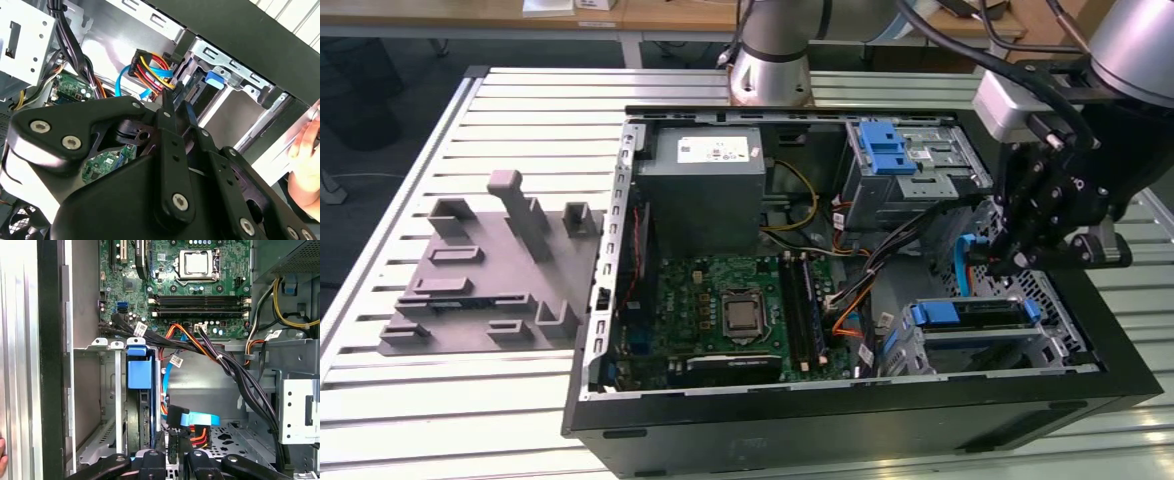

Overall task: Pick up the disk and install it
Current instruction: 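Insert the first disk wire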

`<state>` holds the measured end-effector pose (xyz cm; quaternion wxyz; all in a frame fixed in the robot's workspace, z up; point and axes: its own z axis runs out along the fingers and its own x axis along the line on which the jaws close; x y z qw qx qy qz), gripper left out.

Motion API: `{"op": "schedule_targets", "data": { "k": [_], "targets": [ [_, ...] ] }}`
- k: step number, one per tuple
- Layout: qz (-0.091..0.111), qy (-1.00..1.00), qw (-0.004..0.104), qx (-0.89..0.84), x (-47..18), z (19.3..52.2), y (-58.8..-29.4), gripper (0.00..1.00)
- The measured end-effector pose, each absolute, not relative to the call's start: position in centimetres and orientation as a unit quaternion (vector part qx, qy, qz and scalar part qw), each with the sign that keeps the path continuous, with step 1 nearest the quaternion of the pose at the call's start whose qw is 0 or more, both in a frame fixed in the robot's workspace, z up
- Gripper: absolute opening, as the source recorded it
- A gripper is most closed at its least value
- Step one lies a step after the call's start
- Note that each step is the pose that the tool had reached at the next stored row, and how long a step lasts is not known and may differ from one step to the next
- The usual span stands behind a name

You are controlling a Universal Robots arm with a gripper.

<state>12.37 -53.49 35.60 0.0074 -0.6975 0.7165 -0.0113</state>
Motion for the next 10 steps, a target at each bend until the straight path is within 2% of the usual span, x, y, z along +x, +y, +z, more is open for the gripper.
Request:
{"op": "schedule_targets", "data": {
  "k": [10],
  "targets": [
    [-0.015,0.718,0.004,-0.695,12.37,34.9,-53.24,0.24]
  ]
}}
